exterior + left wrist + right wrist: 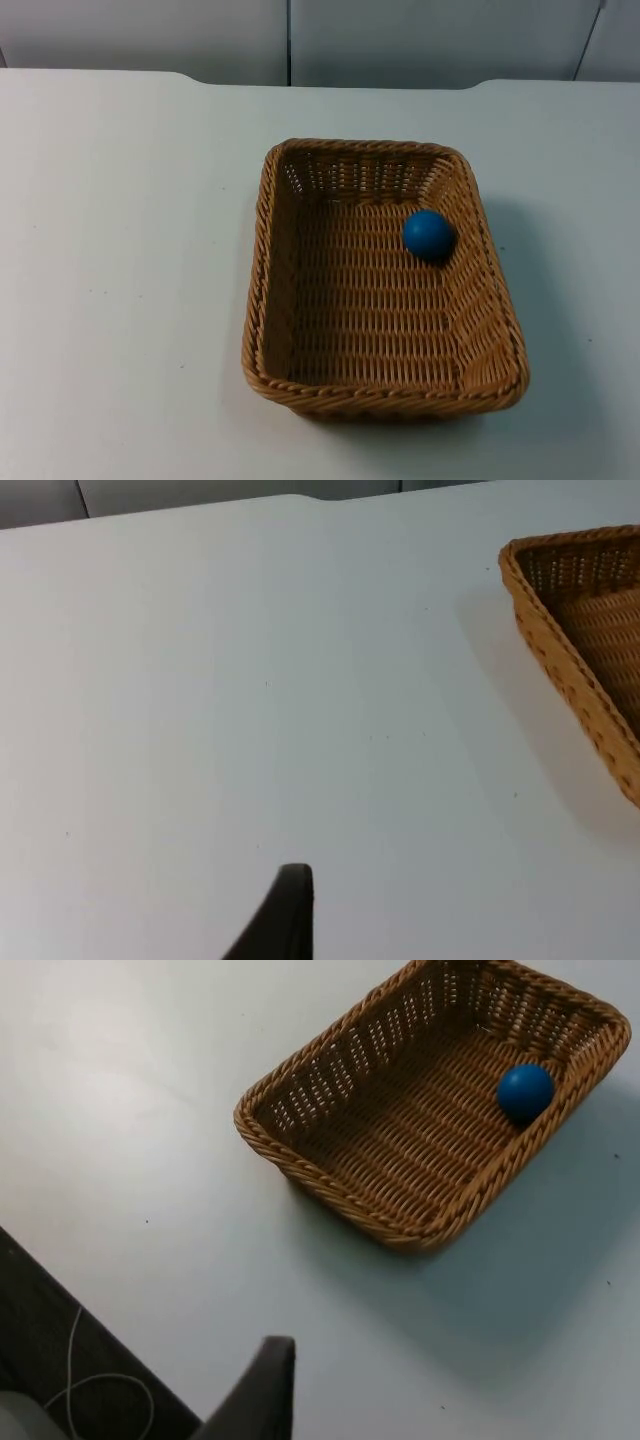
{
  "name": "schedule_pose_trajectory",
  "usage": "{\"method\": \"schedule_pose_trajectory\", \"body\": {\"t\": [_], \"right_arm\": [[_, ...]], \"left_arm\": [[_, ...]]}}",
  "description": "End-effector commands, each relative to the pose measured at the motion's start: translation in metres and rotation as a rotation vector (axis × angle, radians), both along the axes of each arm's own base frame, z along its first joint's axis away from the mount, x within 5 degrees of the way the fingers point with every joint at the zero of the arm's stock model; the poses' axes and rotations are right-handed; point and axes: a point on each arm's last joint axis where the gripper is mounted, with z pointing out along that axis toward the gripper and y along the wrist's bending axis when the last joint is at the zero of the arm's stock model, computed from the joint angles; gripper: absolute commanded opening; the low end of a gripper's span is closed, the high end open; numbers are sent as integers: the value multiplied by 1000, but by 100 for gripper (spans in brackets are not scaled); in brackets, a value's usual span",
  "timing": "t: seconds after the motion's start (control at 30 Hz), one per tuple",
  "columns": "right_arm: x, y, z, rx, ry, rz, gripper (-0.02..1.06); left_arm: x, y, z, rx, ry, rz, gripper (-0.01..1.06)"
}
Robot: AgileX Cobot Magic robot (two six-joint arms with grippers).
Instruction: Pick up the basket with the left hand and place the ball into the basket with the right hand.
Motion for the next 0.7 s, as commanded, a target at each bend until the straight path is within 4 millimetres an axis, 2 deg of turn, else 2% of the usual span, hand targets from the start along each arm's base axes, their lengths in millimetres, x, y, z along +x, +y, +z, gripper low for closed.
{"method": "schedule_pose_trajectory", "body": {"t": [0.0,0.2,0.33,0.67], "right_arm": [[0,-2,1,12,-43,-7,105],[-9,-9,2,42,-116,-18,105],[-23,-21,1,106,-183,-64,105],[-16,-19,-18,83,-99,-100,105]], "left_arm": [[3,0,-2,-11,-27,7,92],[3,0,-2,-11,-27,7,92],[3,0,-2,-11,-27,7,92],[3,0,-2,-14,-26,9,92]]}}
